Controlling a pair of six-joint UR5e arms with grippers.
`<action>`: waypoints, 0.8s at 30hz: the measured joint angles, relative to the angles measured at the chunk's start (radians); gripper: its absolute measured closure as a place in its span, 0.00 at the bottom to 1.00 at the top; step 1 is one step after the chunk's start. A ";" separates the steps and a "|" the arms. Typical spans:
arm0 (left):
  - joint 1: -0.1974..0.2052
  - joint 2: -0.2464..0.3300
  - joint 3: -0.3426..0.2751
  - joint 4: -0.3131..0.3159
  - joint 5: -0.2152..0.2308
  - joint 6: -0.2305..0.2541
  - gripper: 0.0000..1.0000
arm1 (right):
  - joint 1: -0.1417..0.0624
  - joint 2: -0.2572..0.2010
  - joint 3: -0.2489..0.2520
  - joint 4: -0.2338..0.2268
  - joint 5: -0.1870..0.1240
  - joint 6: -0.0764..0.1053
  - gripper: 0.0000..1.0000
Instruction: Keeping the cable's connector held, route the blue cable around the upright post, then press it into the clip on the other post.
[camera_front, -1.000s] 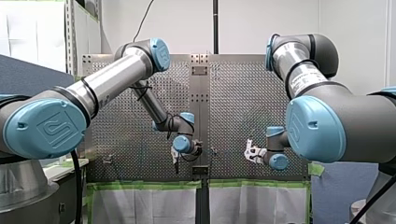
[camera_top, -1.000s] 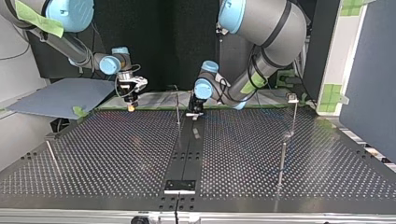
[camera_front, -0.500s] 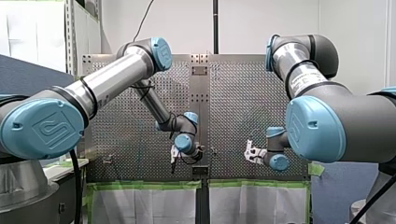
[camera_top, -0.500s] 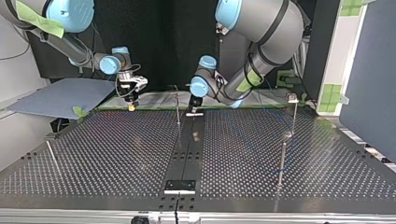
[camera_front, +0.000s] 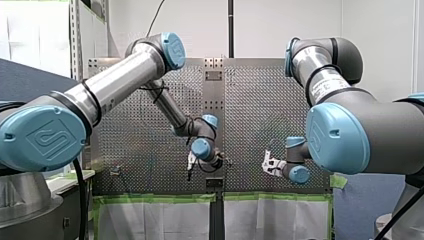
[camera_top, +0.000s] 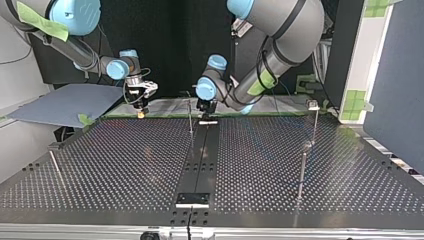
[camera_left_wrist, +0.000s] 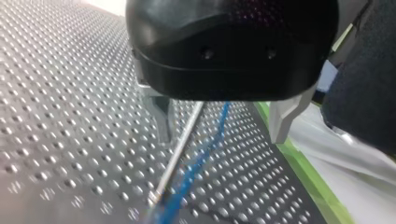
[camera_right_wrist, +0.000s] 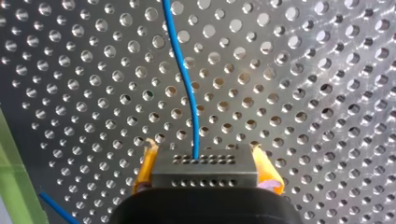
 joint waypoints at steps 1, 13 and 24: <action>-0.003 0.009 -0.008 0.000 0.001 0.000 0.00 | 0.000 0.000 0.000 0.000 0.000 0.001 1.00; -0.029 0.032 -0.097 0.022 0.018 0.007 0.00 | -0.001 0.002 0.000 0.000 0.000 0.008 1.00; -0.043 0.033 -0.105 0.076 0.021 0.005 0.00 | -0.004 0.004 0.000 -0.001 -0.005 0.013 1.00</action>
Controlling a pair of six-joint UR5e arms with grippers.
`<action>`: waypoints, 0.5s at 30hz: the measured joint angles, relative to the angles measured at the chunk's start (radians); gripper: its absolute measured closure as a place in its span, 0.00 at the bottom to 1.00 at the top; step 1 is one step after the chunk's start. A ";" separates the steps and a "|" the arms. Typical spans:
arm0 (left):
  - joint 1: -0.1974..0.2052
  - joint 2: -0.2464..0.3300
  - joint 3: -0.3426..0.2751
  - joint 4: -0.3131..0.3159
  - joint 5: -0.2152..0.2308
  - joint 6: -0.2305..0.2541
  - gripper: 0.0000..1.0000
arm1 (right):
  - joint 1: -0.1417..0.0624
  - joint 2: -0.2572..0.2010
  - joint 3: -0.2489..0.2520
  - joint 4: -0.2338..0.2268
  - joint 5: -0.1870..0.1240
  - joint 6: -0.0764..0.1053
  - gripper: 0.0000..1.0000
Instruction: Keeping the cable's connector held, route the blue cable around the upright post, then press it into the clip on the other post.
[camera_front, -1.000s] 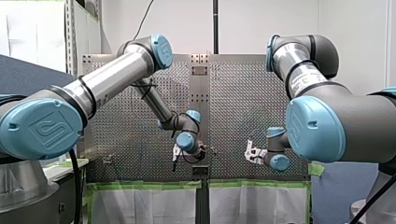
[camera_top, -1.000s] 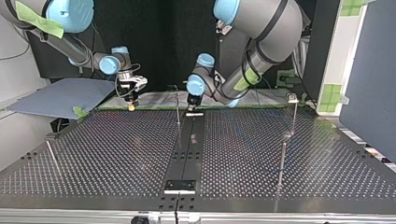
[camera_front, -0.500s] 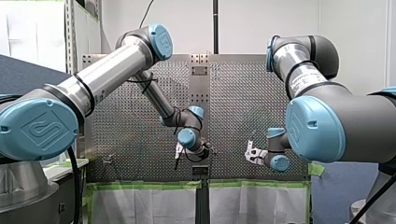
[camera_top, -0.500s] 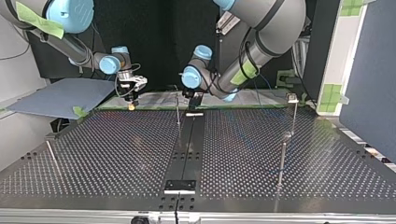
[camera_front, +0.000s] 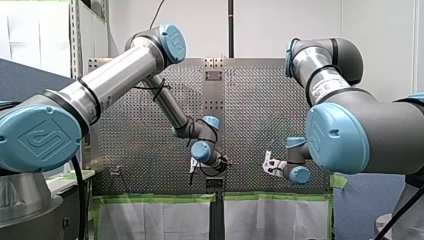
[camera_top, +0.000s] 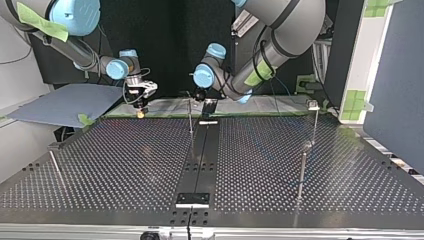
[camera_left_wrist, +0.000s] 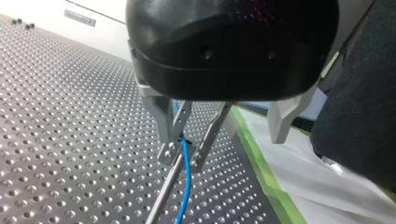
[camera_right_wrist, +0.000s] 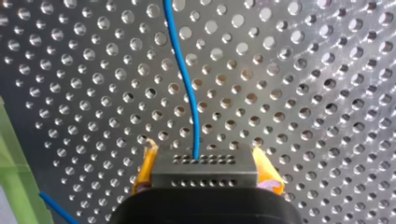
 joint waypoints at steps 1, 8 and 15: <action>0.000 0.000 0.000 0.002 0.000 0.000 0.00 | 0.000 0.000 0.000 0.000 -0.003 0.000 1.00; -0.002 0.001 0.000 0.004 -0.004 -0.001 0.00 | -0.001 0.002 0.000 0.001 -0.009 0.000 1.00; -0.004 0.000 0.000 0.005 -0.007 -0.001 0.00 | -0.002 0.004 0.000 0.002 -0.010 0.000 1.00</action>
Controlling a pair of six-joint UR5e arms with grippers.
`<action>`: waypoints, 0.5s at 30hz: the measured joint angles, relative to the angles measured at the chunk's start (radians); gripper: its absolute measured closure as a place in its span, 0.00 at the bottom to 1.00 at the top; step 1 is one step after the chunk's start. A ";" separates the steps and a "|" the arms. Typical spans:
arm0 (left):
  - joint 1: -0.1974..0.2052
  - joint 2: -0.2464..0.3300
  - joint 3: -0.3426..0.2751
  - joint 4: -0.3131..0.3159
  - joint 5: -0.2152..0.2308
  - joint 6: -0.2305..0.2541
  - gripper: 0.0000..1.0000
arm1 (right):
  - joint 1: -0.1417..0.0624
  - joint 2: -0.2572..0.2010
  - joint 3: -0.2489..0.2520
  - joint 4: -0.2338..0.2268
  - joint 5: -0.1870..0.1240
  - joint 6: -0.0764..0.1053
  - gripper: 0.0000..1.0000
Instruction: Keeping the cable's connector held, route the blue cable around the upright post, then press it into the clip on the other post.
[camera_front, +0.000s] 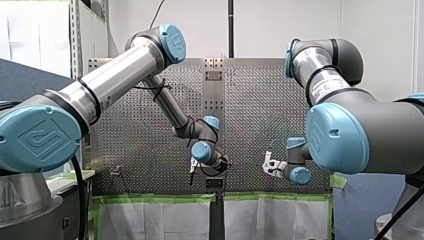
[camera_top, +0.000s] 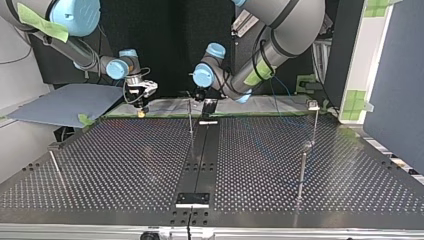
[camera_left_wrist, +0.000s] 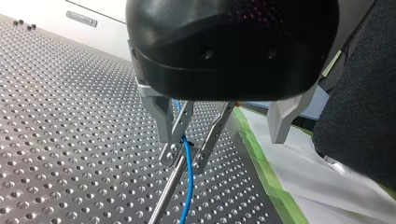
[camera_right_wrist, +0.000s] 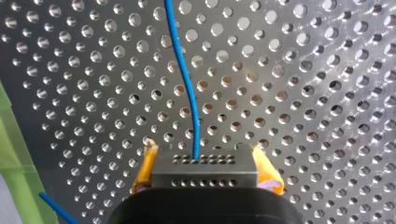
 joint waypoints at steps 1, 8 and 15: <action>0.000 0.000 0.000 0.000 0.000 0.000 0.00 | 0.000 0.000 0.000 0.000 0.000 0.000 1.00; -0.002 0.001 0.000 -0.001 -0.011 0.001 0.00 | 0.000 0.002 0.000 0.000 0.000 0.000 1.00; -0.008 0.002 0.000 -0.002 -0.020 0.002 0.00 | 0.000 0.003 0.000 -0.001 -0.005 0.002 1.00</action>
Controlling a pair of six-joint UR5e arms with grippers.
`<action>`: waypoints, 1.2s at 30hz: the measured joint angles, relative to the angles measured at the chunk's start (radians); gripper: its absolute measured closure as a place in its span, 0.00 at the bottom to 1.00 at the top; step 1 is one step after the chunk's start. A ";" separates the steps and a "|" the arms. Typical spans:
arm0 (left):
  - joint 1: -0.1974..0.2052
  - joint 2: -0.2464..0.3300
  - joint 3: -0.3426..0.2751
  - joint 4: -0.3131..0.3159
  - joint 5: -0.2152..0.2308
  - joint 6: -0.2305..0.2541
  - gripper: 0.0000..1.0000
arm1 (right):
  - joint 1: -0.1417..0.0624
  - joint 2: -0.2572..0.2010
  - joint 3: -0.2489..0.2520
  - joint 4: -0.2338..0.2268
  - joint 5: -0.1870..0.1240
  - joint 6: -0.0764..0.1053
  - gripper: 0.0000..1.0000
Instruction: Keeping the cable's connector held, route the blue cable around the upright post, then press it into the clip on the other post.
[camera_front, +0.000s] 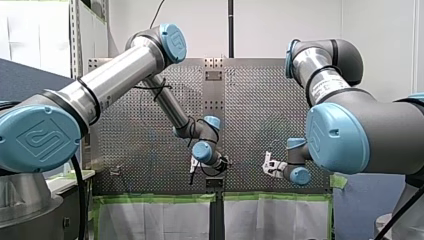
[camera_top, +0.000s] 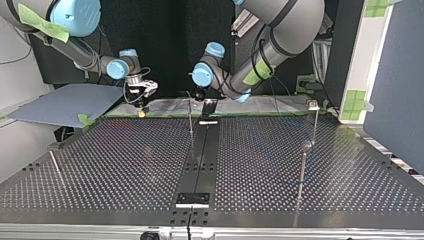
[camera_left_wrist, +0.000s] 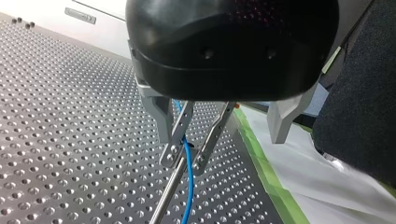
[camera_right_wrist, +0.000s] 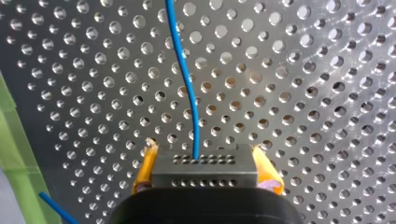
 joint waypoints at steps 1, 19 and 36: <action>-0.001 0.001 0.000 0.000 -0.001 0.000 0.00 | 0.000 0.001 0.000 0.000 0.000 0.001 1.00; -0.022 0.030 0.000 0.000 -0.003 -0.002 0.00 | 0.000 0.004 0.000 -0.003 -0.004 0.013 1.00; -0.069 0.095 -0.049 0.030 -0.010 0.003 0.00 | -0.002 0.006 0.000 -0.003 -0.004 0.013 1.00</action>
